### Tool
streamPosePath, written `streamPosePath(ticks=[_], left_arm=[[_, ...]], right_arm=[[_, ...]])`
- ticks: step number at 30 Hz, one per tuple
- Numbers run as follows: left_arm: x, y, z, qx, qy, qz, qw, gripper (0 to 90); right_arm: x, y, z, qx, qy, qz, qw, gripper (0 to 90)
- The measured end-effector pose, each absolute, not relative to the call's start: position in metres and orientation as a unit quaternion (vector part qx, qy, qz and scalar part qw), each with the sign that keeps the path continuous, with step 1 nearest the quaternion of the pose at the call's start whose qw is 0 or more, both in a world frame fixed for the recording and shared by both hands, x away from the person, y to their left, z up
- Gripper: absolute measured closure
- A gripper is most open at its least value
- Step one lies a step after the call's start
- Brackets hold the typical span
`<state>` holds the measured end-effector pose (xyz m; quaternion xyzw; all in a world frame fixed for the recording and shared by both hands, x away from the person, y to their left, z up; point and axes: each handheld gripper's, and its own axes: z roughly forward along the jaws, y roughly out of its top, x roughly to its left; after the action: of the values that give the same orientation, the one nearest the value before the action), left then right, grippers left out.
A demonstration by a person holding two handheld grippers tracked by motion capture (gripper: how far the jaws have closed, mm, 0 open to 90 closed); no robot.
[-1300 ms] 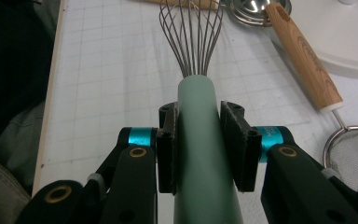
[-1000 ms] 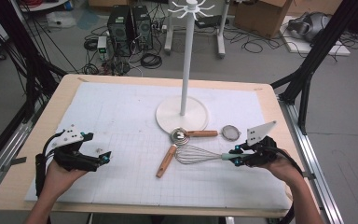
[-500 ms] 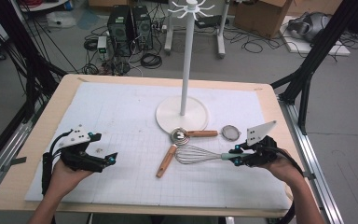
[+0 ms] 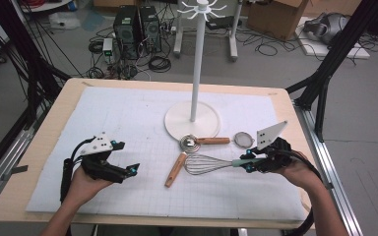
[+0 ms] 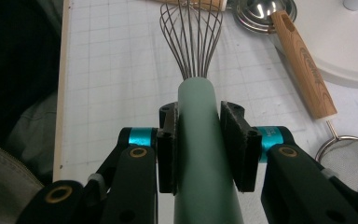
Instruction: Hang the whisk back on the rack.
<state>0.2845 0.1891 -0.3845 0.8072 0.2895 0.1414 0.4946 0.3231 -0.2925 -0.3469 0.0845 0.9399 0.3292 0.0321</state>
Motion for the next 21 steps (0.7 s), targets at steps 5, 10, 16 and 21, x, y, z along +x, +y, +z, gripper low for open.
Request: streamPosePath(ticks=[5,10,16,21], left_arm=[[0.288,0.165,-0.383,0.812,0.265,0.124,0.505,10.5],[0.297,0.139,-0.386,0.825,0.241,0.108,0.499,13.5],[0.303,0.104,-0.384,0.833,0.203,0.089,0.507,22.0],[0.305,0.083,-0.382,0.838,0.178,0.073,0.511,28.3]], right_arm=[[0.323,-0.286,-0.337,0.089,0.942,0.323,0.027,68.6],[0.324,-0.281,-0.329,0.09,0.944,0.318,0.024,68.6],[0.324,-0.274,-0.325,0.085,0.946,0.31,0.023,68.6],[0.325,-0.267,-0.32,0.081,0.948,0.307,0.018,68.6]])
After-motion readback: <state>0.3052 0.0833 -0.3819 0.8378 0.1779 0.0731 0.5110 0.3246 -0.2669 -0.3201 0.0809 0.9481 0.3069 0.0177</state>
